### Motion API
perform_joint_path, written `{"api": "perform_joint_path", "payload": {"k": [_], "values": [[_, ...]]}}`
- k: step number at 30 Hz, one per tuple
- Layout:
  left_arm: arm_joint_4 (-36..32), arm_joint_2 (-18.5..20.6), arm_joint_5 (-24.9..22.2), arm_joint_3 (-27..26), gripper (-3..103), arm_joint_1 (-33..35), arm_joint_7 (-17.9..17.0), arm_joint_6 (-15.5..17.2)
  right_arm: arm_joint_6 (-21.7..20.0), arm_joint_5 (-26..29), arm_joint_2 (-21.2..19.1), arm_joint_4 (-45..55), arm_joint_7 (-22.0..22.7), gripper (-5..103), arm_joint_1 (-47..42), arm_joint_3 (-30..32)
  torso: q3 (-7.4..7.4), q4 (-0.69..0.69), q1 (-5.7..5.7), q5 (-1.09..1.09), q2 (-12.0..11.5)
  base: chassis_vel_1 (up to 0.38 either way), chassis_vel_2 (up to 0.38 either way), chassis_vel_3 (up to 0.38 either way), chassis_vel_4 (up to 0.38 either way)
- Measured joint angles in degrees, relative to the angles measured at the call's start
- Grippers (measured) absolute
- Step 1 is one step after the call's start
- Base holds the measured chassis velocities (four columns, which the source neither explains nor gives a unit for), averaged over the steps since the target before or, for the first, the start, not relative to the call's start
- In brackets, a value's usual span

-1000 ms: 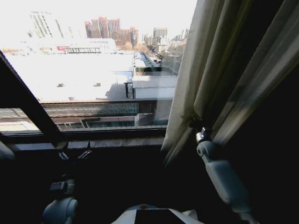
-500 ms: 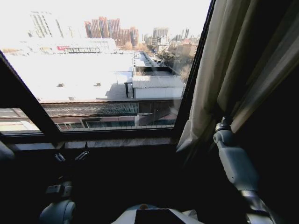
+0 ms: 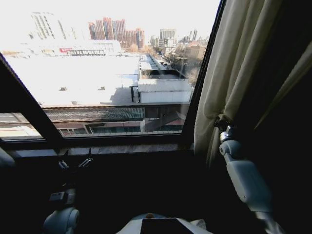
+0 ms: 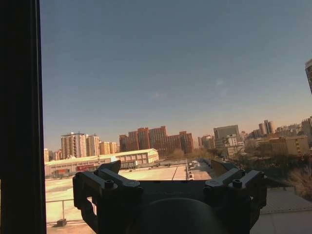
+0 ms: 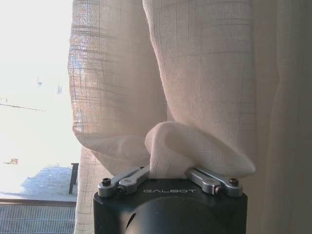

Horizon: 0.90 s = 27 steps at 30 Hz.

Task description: Open the curtains by pulling them apart, changing their state from closed to fully open.

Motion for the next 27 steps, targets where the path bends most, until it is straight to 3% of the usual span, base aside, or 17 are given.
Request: {"api": "perform_joint_path", "payload": {"k": [5, 27], "values": [[0.0, 0.2, 0.0, 0.0, 100, 0.0, 0.0, 0.1, -0.9, -0.6, 1.4, 2.4, 0.0, 0, -0.6, -1.1, 0.0, 0.02, 0.0, 0.0, 0.0, 0.0, 0.0, 0.0, 0.0], [-0.4, 0.0, 0.2, 0.1, 100, 0.2, 0.1, 0.0, -1.8, -0.1, 0.9, 5.7, 0.4, 0, -1.7, -1.1, 0.0, 0.01, 0.0, 0.0, 0.0, -0.007, -0.006, 0.006, 0.006]]}}
